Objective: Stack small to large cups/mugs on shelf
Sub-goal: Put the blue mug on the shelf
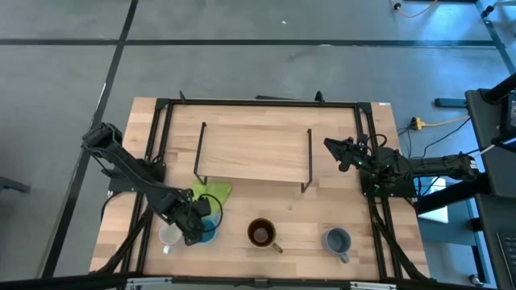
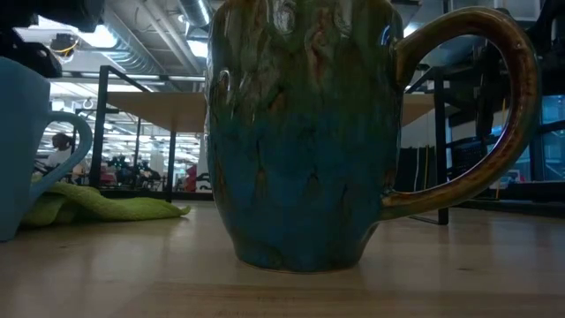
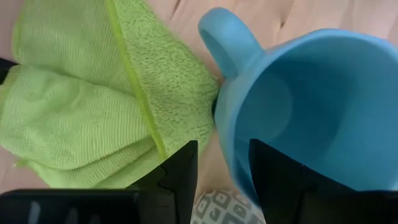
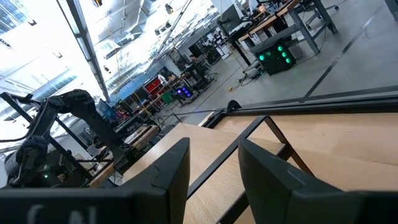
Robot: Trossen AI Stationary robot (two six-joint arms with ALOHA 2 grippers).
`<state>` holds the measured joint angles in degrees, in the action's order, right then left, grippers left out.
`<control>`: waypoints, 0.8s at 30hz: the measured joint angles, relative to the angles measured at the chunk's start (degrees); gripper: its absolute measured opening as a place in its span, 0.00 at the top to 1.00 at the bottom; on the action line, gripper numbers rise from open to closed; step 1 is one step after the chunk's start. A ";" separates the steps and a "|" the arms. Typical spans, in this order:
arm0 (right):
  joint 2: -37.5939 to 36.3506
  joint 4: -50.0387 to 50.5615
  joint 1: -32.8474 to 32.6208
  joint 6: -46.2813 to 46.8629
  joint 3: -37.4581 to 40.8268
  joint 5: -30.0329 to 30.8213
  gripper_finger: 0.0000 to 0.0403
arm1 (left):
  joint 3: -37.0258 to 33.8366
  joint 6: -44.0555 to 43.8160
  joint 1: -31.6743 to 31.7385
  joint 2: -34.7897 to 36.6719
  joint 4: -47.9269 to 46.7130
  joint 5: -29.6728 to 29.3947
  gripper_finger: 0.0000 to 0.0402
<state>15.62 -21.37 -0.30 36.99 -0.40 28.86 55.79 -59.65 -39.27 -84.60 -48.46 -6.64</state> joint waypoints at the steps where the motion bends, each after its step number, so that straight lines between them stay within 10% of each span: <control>1: 0.00 0.00 0.00 -0.01 0.00 0.00 0.66 | 0.00 0.42 0.00 -0.51 0.17 0.25 0.66; 24: 0.00 -0.02 0.00 -0.02 0.00 0.00 0.66 | 0.56 5.24 1.86 -0.89 1.74 0.09 0.95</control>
<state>15.62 -21.39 -0.30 36.97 -0.40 28.86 56.35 -54.41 -37.40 -85.49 -46.72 -6.55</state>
